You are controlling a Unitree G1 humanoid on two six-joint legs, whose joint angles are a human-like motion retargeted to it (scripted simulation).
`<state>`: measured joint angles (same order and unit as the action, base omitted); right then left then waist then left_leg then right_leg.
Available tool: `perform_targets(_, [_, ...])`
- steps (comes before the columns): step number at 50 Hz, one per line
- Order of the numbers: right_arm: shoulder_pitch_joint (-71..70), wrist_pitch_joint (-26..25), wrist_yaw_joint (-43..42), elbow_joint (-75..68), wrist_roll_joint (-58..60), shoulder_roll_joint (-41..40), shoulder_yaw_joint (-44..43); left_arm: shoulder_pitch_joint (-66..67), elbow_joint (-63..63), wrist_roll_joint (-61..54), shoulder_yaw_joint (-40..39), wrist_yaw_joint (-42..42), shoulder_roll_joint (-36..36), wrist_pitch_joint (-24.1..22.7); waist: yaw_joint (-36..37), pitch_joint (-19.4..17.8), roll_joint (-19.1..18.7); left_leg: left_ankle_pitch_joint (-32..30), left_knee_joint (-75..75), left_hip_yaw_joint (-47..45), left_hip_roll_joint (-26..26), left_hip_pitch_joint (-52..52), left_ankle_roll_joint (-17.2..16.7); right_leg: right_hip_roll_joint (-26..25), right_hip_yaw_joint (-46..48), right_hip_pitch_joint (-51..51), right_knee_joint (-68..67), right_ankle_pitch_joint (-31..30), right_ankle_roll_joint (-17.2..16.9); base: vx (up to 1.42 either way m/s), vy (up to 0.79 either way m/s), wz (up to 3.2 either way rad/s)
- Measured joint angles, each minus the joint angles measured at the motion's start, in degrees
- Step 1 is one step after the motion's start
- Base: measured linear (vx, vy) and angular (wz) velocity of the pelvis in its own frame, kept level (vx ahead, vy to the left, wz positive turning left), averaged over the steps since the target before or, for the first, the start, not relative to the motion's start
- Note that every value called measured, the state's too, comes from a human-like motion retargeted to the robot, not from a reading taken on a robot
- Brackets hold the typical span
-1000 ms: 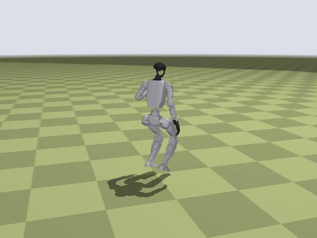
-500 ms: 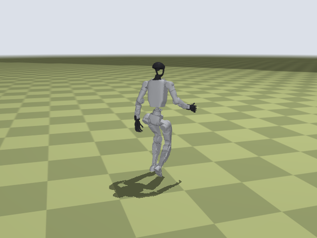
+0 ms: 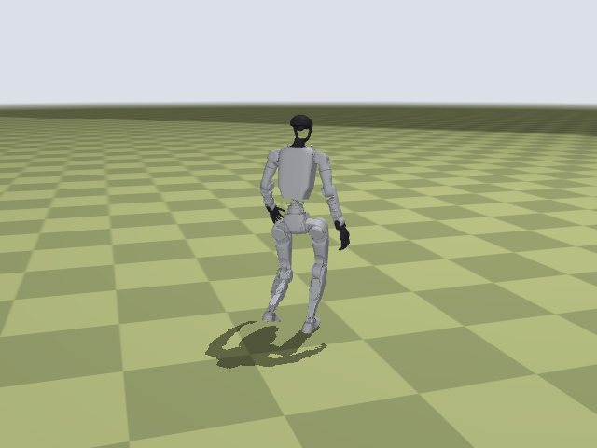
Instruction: Run
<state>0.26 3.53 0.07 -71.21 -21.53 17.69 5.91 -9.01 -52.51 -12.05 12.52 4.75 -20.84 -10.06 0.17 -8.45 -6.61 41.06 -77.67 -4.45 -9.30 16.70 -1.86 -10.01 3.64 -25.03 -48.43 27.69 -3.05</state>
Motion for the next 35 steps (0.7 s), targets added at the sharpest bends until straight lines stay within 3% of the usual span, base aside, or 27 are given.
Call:
perform_targets(3, [1.7, -0.6, 0.6, -4.0, 1.3, -0.1, -0.5, -2.7, -1.2, 0.8, 2.4, 0.5, 0.9, 0.2, -2.1, -0.5, -0.2, 3.7, 11.9, 2.0, 4.4, -5.6, 0.3, 1.9, 0.7, -2.4, 0.1, -2.1, -1.5, -0.42, 0.06, 0.29])
perform_targets(8, [2.1, -1.5, 3.1, -6.4, 3.5, -0.8, 0.6, -6.2, -4.6, 2.9, 6.2, 1.9, 2.1, 1.3, -6.2, -0.5, 5.8, 4.2, 30.9, 1.8, 15.4, -6.5, 4.8, 11.4, -1.5, -10.7, -4.2, -1.9, -5.0, -0.47, 0.1, 0.41])
perform_targets(15, [2.0, -2.1, 7.1, -5.8, 5.2, -2.5, 3.2, -3.8, -10.4, 5.1, 8.7, 3.8, 3.4, 3.6, -8.4, -3.0, 8.4, 2.6, 31.5, -0.8, 17.8, -0.6, 6.4, 16.6, -2.7, -17.1, -15.2, 3.3, -5.0, -0.44, 0.1, 0.09])
perform_targets(17, [1.4, -2.3, 8.1, -6.0, 5.1, -2.5, 3.0, -2.7, -12.3, 5.2, 8.1, 4.2, 3.4, 4.1, -9.6, -2.2, 9.6, 0.1, 34.5, -0.6, 19.8, 0.5, 6.9, 19.3, -3.1, -17.9, -20.2, 4.0, -4.9, -0.35, 0.06, 0.35])
perform_targets(23, [1.4, -2.0, 7.9, -6.5, 3.8, -3.0, 0.0, 3.6, -15.7, 4.0, 5.9, 4.2, 3.3, 5.0, -9.4, -2.1, 13.9, -4.4, 32.9, -1.7, 23.8, 4.4, 7.4, 25.3, -5.4, -11.7, -36.5, 3.7, -6.1, -0.35, 0.01, 0.32])
perform_targets(27, [0.1, -1.9, 6.9, -6.4, 2.3, -3.2, -1.7, 6.8, -17.3, 3.1, 4.2, 4.5, 2.4, 4.9, -8.1, -0.7, 17.8, -10.7, 40.0, -1.4, 27.6, 3.7, 7.9, 27.4, -8.4, -3.5, -40.7, 0.5, -9.7, -0.32, -0.04, 0.3])
perform_targets(32, [-2.9, -1.5, 5.3, -4.3, 0.4, -3.3, -0.7, 9.1, -19.2, 1.5, 2.7, 4.5, 1.4, 4.8, -5.3, 1.0, 22.3, -17.3, 45.6, -2.5, 29.9, 5.1, 7.2, 27.3, -10.7, 7.4, -36.9, -1.8, -11.9, -0.38, -0.11, 0.04])
perform_targets(35, [-5.7, -1.0, 4.1, -1.8, -0.5, -3.2, 1.3, 9.3, -20.0, 0.6, 2.2, 4.1, 1.0, 4.8, -3.5, 1.4, 24.0, -20.1, 46.7, -3.8, 29.8, 6.9, 6.2, 26.5, -11.8, 13.1, -30.5, 0.8, -11.9, -0.44, -0.1, -0.11])
